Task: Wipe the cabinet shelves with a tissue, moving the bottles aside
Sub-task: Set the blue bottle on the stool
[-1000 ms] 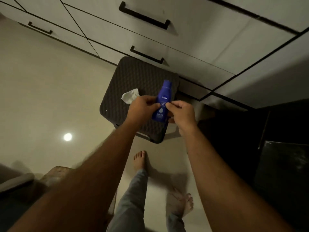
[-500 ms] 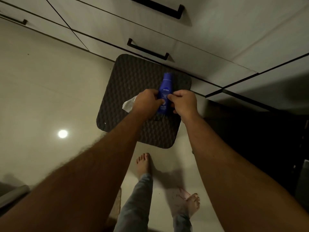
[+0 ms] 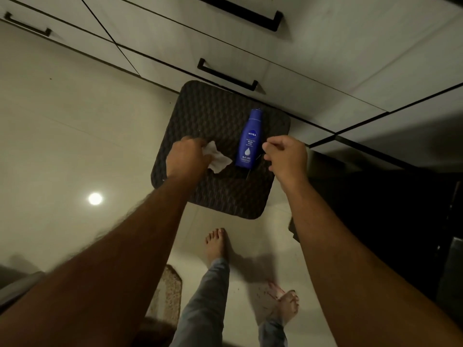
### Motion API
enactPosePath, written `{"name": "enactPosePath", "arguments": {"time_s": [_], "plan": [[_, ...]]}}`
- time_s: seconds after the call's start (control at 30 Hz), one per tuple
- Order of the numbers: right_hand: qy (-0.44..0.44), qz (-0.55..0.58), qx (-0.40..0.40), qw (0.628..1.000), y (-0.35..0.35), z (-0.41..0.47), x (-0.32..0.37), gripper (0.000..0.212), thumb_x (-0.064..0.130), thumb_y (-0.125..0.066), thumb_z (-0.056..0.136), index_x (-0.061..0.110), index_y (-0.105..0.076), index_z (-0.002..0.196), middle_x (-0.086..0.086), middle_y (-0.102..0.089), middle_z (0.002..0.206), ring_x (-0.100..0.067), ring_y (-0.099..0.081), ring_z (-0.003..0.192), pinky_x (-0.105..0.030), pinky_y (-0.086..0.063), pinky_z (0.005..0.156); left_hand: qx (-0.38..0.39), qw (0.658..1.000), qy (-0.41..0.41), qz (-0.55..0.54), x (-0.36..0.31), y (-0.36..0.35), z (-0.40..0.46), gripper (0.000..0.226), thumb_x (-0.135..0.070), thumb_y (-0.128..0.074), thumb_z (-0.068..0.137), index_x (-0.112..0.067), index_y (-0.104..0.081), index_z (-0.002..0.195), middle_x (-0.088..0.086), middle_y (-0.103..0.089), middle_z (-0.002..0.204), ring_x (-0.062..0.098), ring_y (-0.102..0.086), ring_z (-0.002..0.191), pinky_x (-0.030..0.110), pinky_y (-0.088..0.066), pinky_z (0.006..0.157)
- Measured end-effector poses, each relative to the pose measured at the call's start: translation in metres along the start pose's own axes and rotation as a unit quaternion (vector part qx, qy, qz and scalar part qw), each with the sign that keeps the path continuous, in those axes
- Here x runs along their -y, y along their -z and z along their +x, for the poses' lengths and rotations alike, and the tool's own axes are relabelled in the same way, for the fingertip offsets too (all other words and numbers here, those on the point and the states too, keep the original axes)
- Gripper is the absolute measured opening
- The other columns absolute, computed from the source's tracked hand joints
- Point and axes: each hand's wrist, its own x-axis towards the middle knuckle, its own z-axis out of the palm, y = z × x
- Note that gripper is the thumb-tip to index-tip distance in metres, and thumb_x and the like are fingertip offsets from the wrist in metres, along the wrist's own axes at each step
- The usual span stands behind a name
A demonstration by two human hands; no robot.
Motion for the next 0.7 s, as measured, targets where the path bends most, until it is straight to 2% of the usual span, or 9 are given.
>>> {"name": "enactPosePath", "arguments": {"time_s": [0.1,0.17,0.3,0.4,0.5,0.63,0.7], "plan": [[0.010,0.017,0.004,1.000,0.004,-0.019,-0.006,0.017,0.019,-0.067,0.090,0.019,-0.067,0.107,0.002,-0.070,0.097,-0.008,-0.068,0.083,-0.032,-0.060,0.075,0.001,0.999,0.032,0.014,0.000,-0.002,-0.010,0.025,-0.037,-0.060,0.093,-0.015,-0.071,0.093,0.004,-0.066,0.087,0.020,-0.064,0.078,0.027,-0.042,0.062],[0.015,0.030,0.013,0.999,0.009,-0.034,-0.011,0.016,0.019,-0.067,0.090,0.020,-0.067,0.106,0.005,-0.070,0.093,-0.009,-0.069,0.082,-0.032,-0.059,0.074,-0.003,0.998,0.056,-0.024,-0.005,0.002,-0.019,0.022,-0.039,-0.062,0.092,-0.018,-0.069,0.088,-0.001,-0.064,0.080,0.015,-0.061,0.072,0.027,-0.041,0.060],[0.010,0.071,0.033,0.997,0.026,-0.064,-0.017,0.015,0.018,-0.066,0.091,0.022,-0.067,0.105,0.003,-0.070,0.093,-0.014,-0.070,0.084,-0.028,-0.054,0.064,0.045,0.981,0.086,-0.171,-0.028,0.018,-0.046,0.010,-0.036,-0.065,0.089,-0.027,-0.062,0.089,-0.009,-0.062,0.085,0.003,-0.059,0.076,0.020,-0.046,0.062],[-0.001,0.096,0.050,0.994,0.052,-0.089,-0.020,0.018,0.021,-0.065,0.092,0.020,-0.067,0.109,0.003,-0.070,0.096,-0.011,-0.069,0.085,-0.024,-0.052,0.062,0.090,0.955,0.090,-0.269,-0.060,0.033,-0.079,0.007,-0.030,-0.065,0.089,-0.026,-0.061,0.093,-0.007,-0.062,0.094,0.005,-0.061,0.085,0.018,-0.047,0.066],[0.005,0.104,0.063,0.993,0.097,-0.115,-0.027,0.013,0.025,-0.062,0.094,0.022,-0.067,0.105,0.005,-0.069,0.094,-0.006,-0.066,0.082,-0.024,-0.054,0.061,0.121,0.923,0.096,-0.353,-0.108,0.042,-0.125,0.004,-0.026,-0.064,0.090,-0.024,-0.062,0.093,-0.005,-0.062,0.097,0.007,-0.061,0.089,0.020,-0.047,0.069],[-0.004,0.149,0.069,0.986,0.172,-0.149,-0.048,0.021,0.033,-0.063,0.093,0.017,-0.068,0.106,-0.001,-0.070,0.095,-0.014,-0.065,0.085,-0.029,-0.051,0.061,0.166,0.897,0.080,-0.402,-0.175,0.033,-0.183,0.005,-0.025,-0.065,0.090,-0.021,-0.065,0.092,-0.002,-0.067,0.095,0.011,-0.065,0.088,0.023,-0.050,0.071],[-0.010,0.173,0.069,0.983,0.214,-0.167,-0.062,0.021,0.033,-0.066,0.091,0.019,-0.069,0.107,-0.002,-0.072,0.097,-0.016,-0.066,0.086,-0.028,-0.049,0.061,0.175,0.893,0.060,-0.411,-0.210,0.020,-0.212,0.005,-0.023,-0.065,0.090,-0.018,-0.066,0.091,-0.001,-0.069,0.091,0.004,-0.066,0.080,0.018,-0.052,0.068]]}}
